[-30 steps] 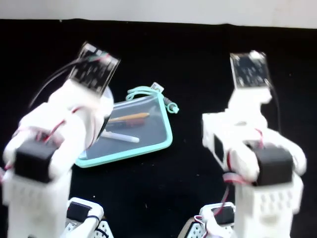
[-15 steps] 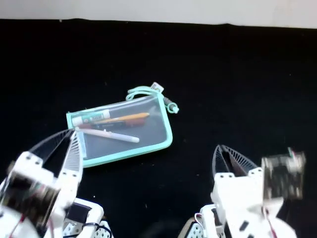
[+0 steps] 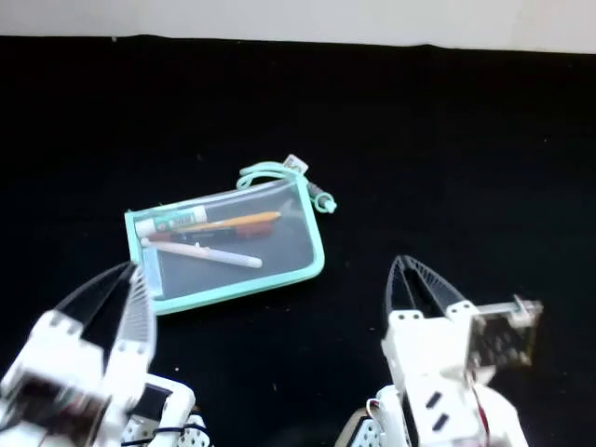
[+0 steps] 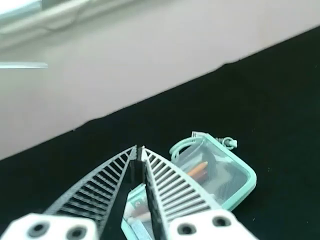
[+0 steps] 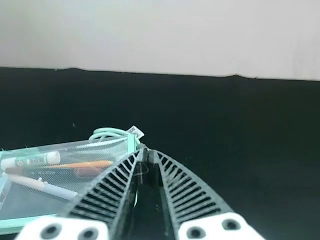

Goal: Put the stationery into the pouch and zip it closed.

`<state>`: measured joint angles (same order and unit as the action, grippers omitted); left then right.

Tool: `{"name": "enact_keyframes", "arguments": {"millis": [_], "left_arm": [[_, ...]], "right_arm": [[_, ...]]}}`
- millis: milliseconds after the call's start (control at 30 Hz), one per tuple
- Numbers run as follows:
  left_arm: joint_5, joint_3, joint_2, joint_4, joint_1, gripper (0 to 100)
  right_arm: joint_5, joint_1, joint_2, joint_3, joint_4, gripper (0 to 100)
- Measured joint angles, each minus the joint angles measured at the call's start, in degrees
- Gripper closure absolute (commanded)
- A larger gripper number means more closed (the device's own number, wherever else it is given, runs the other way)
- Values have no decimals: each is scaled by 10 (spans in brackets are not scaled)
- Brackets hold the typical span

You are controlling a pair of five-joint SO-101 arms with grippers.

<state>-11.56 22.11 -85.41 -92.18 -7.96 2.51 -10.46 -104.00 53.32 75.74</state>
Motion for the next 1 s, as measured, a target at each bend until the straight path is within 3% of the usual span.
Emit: {"name": "enact_keyframes", "arguments": {"millis": [133,333,433,600,1000], "left_arm": [[0,127,0,104,47,992],[0,372,3,316,176,992],[1,478,7,380,213,990],[1,585,9,402,222,990],[1,700,9,402,222,990]], "right_arm": [[0,1,0,104,-55,992],[0,1,3,279,-150,992],[0,0,3,345,-184,992],[0,0,3,422,-196,992],[0,0,4,425,-172,992]]}}
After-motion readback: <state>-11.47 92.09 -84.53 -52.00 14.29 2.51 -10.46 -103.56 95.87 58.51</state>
